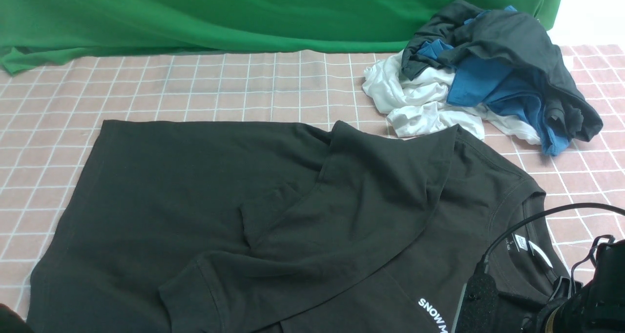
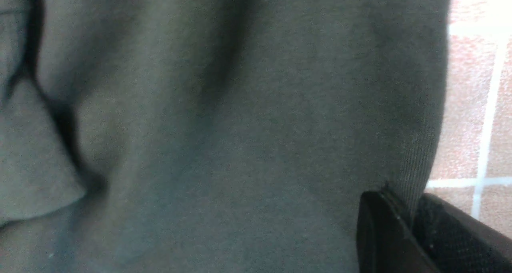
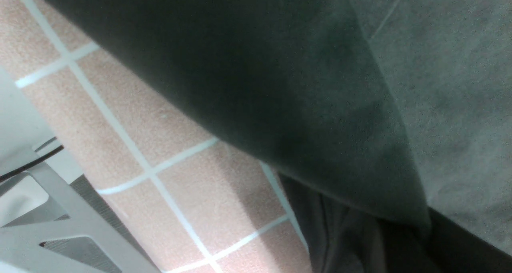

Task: Fold a long-sleeved shirt over a pink coffee tablecloth.
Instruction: 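Grasp the near edge of the shirt at its hem and shoulder corners, then fold the black garment in half by bringing its near edge over to the far edge, then pull the folded dark garment lengthwise by its ends to straighten it flat on the table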

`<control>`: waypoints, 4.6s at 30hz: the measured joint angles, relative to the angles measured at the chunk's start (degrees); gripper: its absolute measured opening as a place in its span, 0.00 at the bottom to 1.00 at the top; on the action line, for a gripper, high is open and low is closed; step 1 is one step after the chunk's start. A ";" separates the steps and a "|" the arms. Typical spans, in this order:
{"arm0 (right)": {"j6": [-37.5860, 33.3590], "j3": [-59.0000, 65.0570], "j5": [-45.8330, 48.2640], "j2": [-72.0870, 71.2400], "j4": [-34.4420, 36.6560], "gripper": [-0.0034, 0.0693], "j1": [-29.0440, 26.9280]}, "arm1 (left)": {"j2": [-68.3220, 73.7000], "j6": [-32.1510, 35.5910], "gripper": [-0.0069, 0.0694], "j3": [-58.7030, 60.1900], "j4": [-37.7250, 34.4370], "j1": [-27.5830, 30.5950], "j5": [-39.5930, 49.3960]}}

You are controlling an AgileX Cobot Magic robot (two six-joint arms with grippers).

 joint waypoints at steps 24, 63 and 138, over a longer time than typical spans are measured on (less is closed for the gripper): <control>4.16 -2.46 6.16 -7.51 0.02 0.12 -0.32 | -6.97 -12.26 0.13 -19.44 4.43 0.11 17.41; -2.89 -48.20 -9.76 36.92 -0.40 0.12 -34.51 | 42.24 -5.31 0.13 -66.73 6.44 27.48 2.11; -18.20 -57.58 -5.31 35.91 25.53 0.10 -28.32 | 28.91 -24.01 0.20 -39.53 -10.23 35.39 -2.22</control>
